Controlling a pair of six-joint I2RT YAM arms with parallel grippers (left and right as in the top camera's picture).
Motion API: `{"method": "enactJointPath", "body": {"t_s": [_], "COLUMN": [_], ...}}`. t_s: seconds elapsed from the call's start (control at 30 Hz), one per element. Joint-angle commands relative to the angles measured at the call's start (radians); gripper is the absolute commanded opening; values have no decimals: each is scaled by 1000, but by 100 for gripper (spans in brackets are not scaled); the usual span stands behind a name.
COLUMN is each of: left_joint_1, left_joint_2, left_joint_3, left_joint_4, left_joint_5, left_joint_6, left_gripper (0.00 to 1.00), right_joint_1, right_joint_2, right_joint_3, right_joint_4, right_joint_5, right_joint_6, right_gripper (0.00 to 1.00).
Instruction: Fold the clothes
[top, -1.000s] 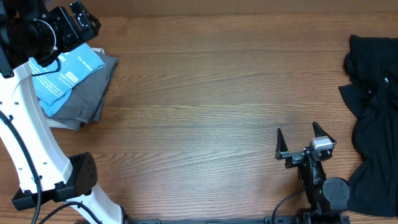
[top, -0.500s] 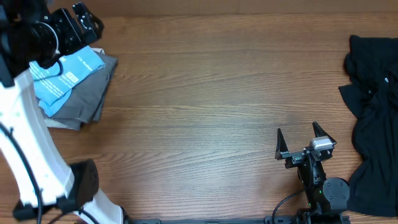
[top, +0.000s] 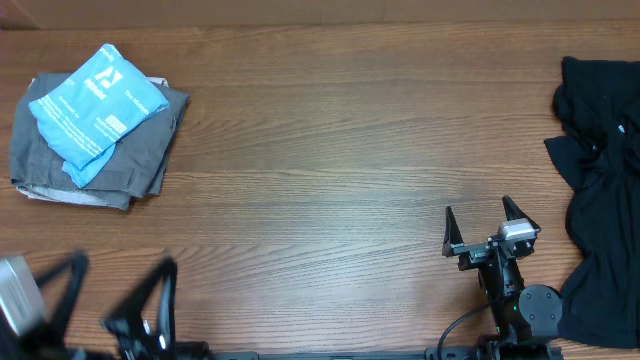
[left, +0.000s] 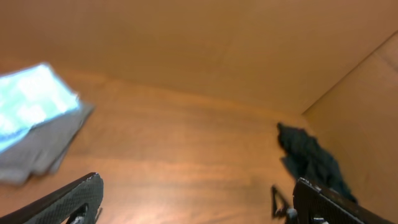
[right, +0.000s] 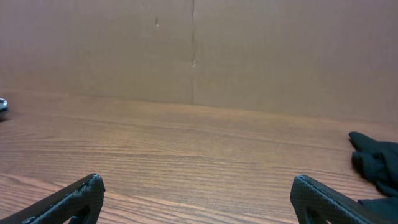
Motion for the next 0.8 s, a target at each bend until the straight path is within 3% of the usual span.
{"method": "enactJointPath", "body": {"t_s": [0.0, 0.17, 0.27, 0.43, 0.77], "left_joint_1": [-5, -2, 2, 2, 35], "left_joint_2": [-146, -359, -478, -698, -854], "left_joint_3": [-293, -671, -892, -1330, -1855], "left_joint_4": [-4, 5, 123, 554, 1239], "left_joint_5": [-55, -51, -59, -85, -101], "left_joint_6": [22, 10, 11, 11, 11], "left_gripper": [100, 100, 100, 100, 100], "right_joint_1": [-5, -5, -5, -5, -5], "right_joint_2": [-10, -10, -10, -10, -10], "right_joint_3": [-10, -10, -10, -10, -10], "right_joint_4": [4, 4, 4, 4, 4], "right_joint_5": [10, 10, 10, 10, 10], "right_joint_6": [-3, -3, -3, -3, -3], "right_gripper": [100, 100, 100, 100, 100]}}
